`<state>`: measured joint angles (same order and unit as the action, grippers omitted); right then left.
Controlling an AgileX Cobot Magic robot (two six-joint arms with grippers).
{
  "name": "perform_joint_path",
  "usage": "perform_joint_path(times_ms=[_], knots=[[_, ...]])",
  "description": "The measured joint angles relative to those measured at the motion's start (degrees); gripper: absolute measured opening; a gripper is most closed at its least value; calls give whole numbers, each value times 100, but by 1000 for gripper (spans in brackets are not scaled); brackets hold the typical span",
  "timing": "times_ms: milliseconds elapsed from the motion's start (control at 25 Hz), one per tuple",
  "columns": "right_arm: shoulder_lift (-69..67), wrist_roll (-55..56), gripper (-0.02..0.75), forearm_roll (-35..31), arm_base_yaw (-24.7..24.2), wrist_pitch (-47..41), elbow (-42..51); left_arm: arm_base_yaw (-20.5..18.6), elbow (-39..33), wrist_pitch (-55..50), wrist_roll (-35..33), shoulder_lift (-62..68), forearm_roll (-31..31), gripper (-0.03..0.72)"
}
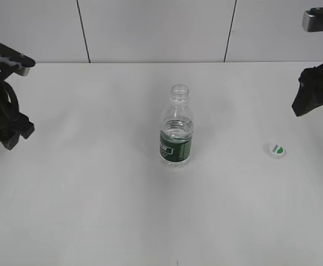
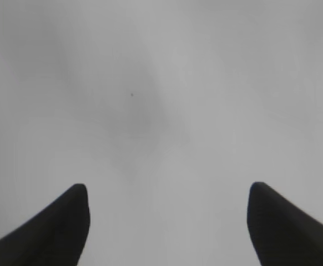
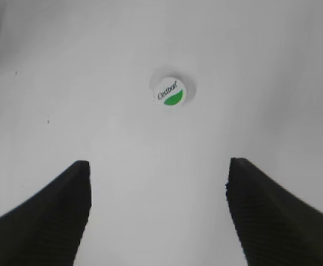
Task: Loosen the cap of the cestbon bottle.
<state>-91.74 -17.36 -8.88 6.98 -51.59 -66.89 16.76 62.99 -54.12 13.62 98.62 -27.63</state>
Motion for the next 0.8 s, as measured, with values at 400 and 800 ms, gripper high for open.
perform_joint_path(times_ms=[400,800], knots=[[141,7,580,193,0,-1119,0,-31,0,-668,-836,-515,1437,531],[1066,9,580,242,0,-1774,0,-45,-47,-1272,-955,-1313,1878,531]])
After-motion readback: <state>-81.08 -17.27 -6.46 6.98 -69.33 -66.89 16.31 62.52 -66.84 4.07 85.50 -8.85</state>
